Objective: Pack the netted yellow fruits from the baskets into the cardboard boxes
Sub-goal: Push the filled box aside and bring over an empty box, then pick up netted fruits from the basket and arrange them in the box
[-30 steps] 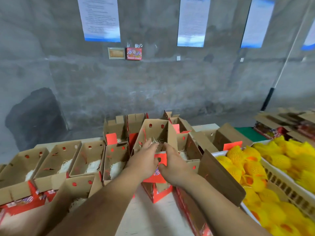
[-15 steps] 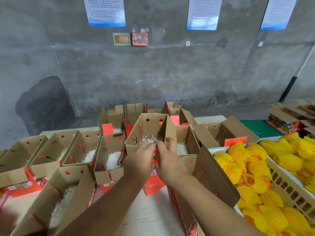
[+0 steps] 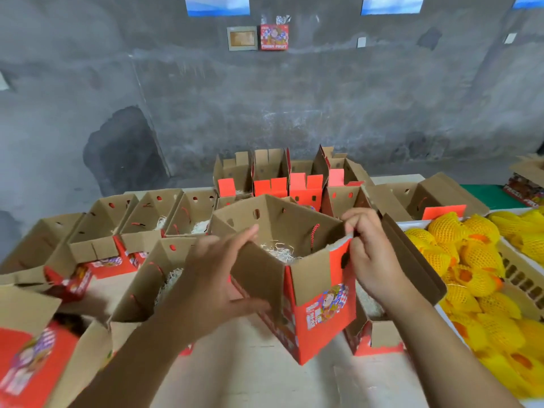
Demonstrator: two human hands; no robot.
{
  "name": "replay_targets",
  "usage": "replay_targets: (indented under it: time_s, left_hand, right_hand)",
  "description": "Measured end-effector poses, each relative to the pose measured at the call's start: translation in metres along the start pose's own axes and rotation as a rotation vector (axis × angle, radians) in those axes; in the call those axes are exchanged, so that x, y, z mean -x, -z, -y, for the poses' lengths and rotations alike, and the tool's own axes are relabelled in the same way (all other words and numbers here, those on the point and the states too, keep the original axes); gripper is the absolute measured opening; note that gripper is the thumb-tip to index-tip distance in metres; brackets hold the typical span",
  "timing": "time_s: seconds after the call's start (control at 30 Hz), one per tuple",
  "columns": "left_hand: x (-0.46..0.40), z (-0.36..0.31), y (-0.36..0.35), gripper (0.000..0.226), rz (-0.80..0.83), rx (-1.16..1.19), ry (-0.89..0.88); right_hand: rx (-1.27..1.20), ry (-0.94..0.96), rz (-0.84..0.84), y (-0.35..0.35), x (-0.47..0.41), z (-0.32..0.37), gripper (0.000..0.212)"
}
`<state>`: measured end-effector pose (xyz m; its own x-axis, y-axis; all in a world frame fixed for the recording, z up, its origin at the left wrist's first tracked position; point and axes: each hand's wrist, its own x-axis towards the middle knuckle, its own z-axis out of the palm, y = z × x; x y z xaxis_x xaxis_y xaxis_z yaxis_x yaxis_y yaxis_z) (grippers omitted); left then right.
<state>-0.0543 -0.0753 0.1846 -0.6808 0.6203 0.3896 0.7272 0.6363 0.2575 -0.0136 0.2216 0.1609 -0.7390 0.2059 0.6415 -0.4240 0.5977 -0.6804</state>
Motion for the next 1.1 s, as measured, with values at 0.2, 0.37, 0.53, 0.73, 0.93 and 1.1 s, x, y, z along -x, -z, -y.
replay_targets:
  time_s: [0.2,0.37,0.53,0.73,0.93,1.1]
  left_hand:
    - [0.06,0.023,-0.039,0.039,0.245,-0.04,-0.079]
    - [0.134,-0.016,-0.129,0.033,0.485,-0.082,0.065]
    - [0.178,-0.035,-0.17,0.038,0.768,-0.12,0.052]
    - [0.175,-0.019,-0.175,0.05,0.587,-0.065,0.036]
    - [0.143,-0.068,-0.188,0.031,0.407,0.523,0.333]
    - [0.083,-0.135,-0.217,0.021,0.328,0.853,0.358]
  right_hand:
    - [-0.018,-0.32,0.086,-0.023,0.057,0.0,0.04]
    - [0.035,-0.839,0.225,-0.049,0.146,-0.011,0.032]
    - [0.346,-0.84,0.499,-0.076,0.241,0.001,0.086]
    - [0.423,-0.834,0.418,-0.054,0.248,0.005,0.08]
    - [0.402,-0.861,0.332,-0.026,0.257,-0.005,0.057]
    - [0.242,-0.683,0.025,0.014,0.232,-0.018,0.037]
